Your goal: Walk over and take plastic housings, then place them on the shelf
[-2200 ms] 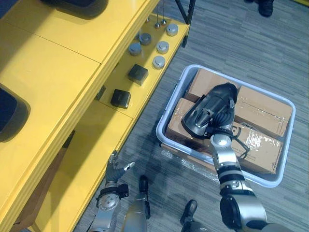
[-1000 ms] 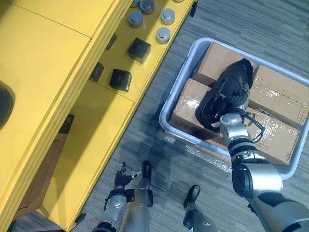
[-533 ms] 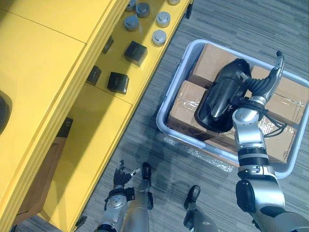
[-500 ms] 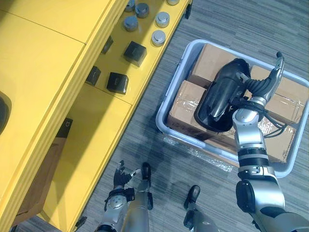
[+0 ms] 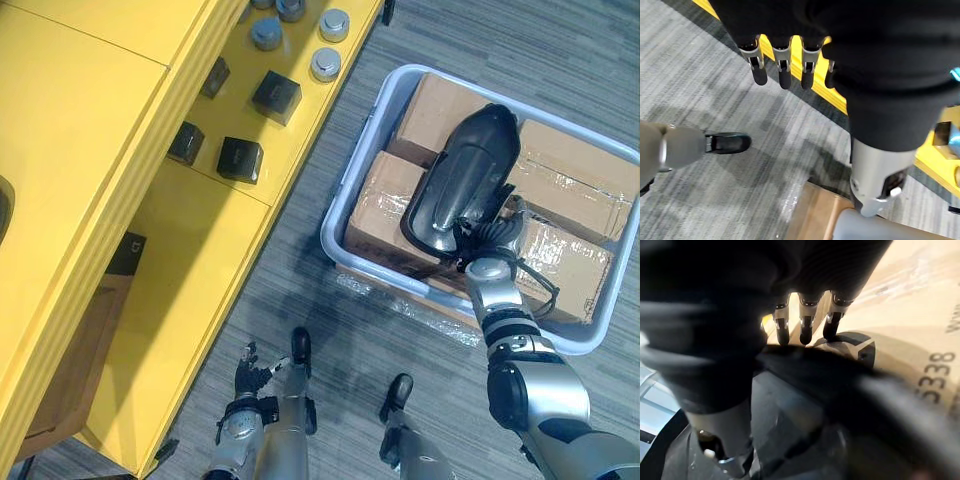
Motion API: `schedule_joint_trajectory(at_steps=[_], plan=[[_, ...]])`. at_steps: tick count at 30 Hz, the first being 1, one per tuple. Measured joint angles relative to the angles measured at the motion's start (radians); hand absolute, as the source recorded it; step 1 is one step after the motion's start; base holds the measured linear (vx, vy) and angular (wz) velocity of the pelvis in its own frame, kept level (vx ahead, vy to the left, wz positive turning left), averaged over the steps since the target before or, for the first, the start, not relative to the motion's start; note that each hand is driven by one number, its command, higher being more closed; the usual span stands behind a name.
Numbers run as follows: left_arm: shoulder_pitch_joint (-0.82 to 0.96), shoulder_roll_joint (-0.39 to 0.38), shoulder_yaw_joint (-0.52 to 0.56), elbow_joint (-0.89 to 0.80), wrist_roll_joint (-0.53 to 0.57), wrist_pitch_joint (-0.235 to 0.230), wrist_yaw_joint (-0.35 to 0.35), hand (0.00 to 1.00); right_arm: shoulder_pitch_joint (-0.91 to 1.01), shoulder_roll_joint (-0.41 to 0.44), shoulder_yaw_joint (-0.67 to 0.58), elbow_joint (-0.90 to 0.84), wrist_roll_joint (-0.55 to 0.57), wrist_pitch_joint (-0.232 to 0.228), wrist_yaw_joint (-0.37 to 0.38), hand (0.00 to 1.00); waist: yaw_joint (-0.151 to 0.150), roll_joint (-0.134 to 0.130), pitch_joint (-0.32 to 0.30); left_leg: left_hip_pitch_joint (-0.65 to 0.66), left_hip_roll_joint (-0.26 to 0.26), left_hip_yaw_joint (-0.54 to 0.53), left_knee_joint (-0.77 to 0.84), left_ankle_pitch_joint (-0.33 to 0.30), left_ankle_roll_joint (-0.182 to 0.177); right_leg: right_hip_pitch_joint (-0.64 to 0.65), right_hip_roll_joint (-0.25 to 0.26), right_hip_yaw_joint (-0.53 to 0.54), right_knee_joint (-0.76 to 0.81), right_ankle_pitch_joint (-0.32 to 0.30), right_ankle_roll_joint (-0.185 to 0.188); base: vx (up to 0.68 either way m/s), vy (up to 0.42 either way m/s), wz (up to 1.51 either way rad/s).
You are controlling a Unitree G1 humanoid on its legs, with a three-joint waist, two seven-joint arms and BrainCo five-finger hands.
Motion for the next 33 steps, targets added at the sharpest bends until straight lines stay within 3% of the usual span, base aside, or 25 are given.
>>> schedule_joint_trajectory(at_steps=[8, 14, 16, 19, 25, 30, 33], plan=[[-0.015, 0.002, 0.001, 0.0, -0.018, 0.002, -0.019, 0.0, -0.05, -0.114, 0.0, 0.119, 0.032, -0.001, 0.082, 1.0, 0.002, 0.0, 0.0, -0.007, 0.001, -0.014, -0.017, 0.014, -0.001, -0.008, 0.005, -0.003, -0.002, 0.0, 0.0, 0.01, -0.006, 0.03], [0.024, -0.002, 0.035, -0.386, -0.066, 0.005, -0.021, 0.0, 0.015, -0.13, 0.076, 0.103, 0.018, 0.018, 0.136, 1.0, -0.002, 0.0, 0.0, 0.033, -0.001, -0.02, -0.016, 0.016, -0.001, 0.036, 0.004, -0.004, 0.0, -0.003, 0.001, 0.03, -0.01, 0.04], [0.026, -0.001, 0.052, -0.543, -0.089, -0.008, -0.02, 0.0, 0.069, -0.138, 0.102, 0.029, -0.036, 0.025, 0.143, 1.0, -0.011, 0.0, 0.0, 0.059, -0.007, -0.021, -0.016, 0.016, -0.001, 0.059, -0.003, -0.005, 0.007, -0.012, 0.004, 0.02, 0.0, 0.05], [-0.002, 0.005, 0.047, -0.614, -0.125, -0.013, -0.024, 0.0, 0.137, -0.159, 0.16, -0.077, -0.114, 0.03, 0.161, 1.0, -0.034, 0.001, 0.0, 0.098, -0.013, -0.025, -0.019, 0.016, -0.001, 0.084, -0.015, -0.006, 0.042, -0.034, 0.01, 0.0, 0.012, 0.07], [-0.177, 0.031, -0.008, -0.568, -0.263, -0.008, -0.056, 0.0, 0.237, -0.16, 0.204, -0.259, -0.222, 0.031, 0.192, 1.0, -0.07, 0.0, -0.003, 0.166, -0.016, -0.01, -0.05, 0.023, 0.0, 0.115, -0.024, 0.005, 0.072, -0.054, 0.014, -0.02, 0.013, -0.06], [-0.454, 0.073, -0.064, -0.29, -0.426, 0.007, -0.071, 0.0, 0.249, -0.131, 0.259, -0.333, -0.259, 0.032, 0.221, 1.0, -0.12, -0.002, -0.022, 0.201, -0.016, 0.023, -0.073, 0.039, 0.002, 0.12, -0.025, 0.036, 0.072, -0.053, 0.014, -0.03, 0.012, -0.16], [-0.534, 0.076, -0.086, -0.215, -0.507, 0.019, -0.071, 0.0, 0.246, -0.112, 0.281, -0.387, -0.259, 0.033, 0.22, 1.0, -0.14, -0.003, -0.036, 0.214, -0.012, 0.041, -0.073, 0.039, 0.002, 0.122, -0.022, 0.054, 0.072, -0.051, 0.012, 0.0, -0.009, -0.18]])
